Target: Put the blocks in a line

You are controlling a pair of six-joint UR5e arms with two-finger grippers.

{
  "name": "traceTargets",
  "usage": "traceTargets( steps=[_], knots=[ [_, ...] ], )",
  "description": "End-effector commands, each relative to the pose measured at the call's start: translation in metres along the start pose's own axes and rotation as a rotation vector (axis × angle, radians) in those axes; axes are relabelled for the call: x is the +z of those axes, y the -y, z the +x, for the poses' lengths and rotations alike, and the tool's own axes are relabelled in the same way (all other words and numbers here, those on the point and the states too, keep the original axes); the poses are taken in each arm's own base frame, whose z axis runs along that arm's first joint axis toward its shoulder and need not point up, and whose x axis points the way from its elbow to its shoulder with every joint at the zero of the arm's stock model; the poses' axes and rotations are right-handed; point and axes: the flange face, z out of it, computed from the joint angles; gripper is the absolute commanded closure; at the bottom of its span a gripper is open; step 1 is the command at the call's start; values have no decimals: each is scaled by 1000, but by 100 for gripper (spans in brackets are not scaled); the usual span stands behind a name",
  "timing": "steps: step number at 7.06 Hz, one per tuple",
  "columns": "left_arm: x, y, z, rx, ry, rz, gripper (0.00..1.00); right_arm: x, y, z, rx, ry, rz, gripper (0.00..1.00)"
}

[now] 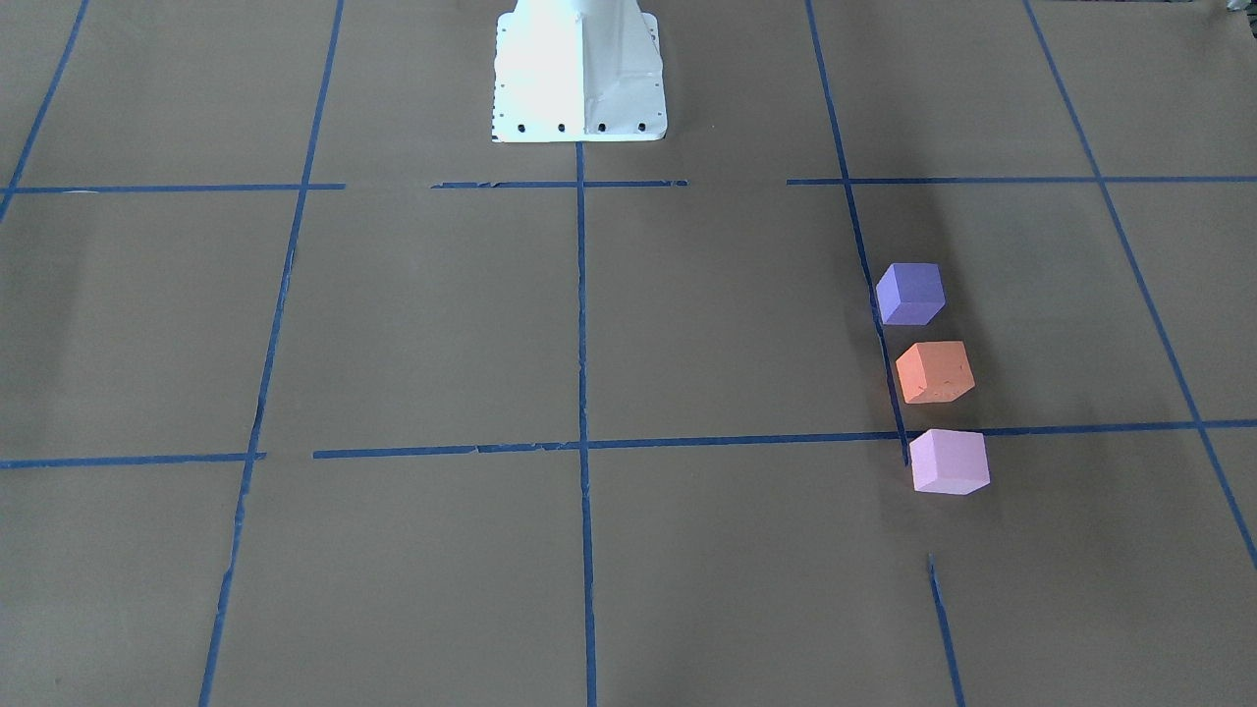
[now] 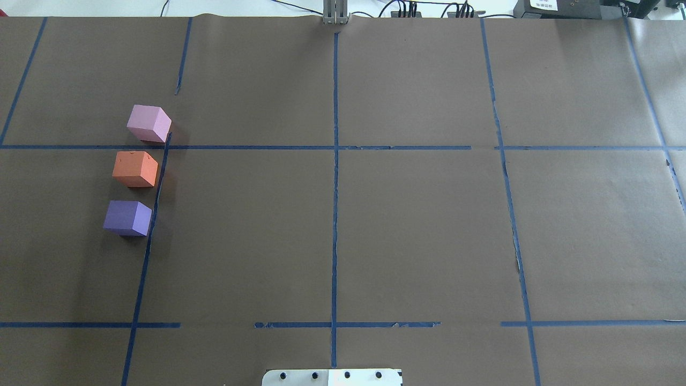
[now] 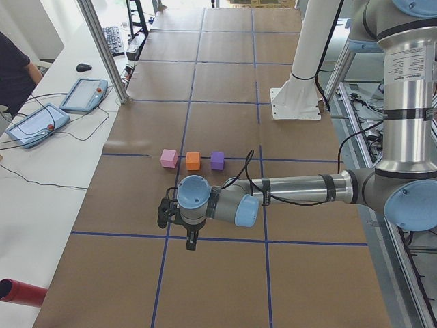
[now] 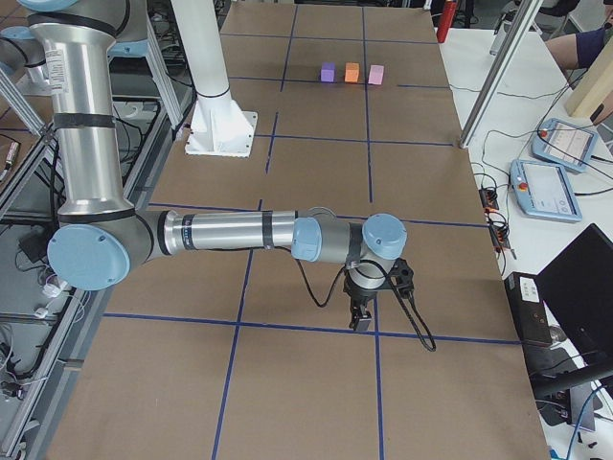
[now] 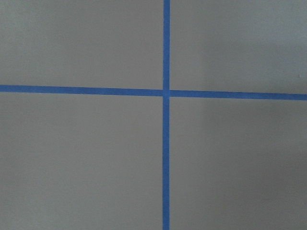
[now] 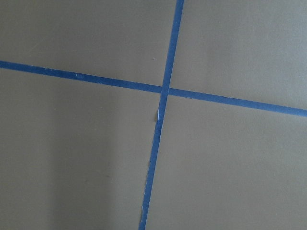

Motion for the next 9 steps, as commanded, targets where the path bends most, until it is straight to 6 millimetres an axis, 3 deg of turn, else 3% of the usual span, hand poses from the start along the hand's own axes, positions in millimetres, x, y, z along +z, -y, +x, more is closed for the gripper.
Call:
traceTargets(
  steps=[1, 7, 9],
  knots=[
    [-13, -1, -20, 11, 79, -21, 0, 0, 0, 0, 0, 0, 0, 0],
    [-49, -1, -9, -1, 81, 1, 0, 0, 0, 0, 0, 0, 0, 0],
    [-46, -5, -10, 17, 80, -6, 0, 0, 0, 0, 0, 0, 0, 0]
  ],
)
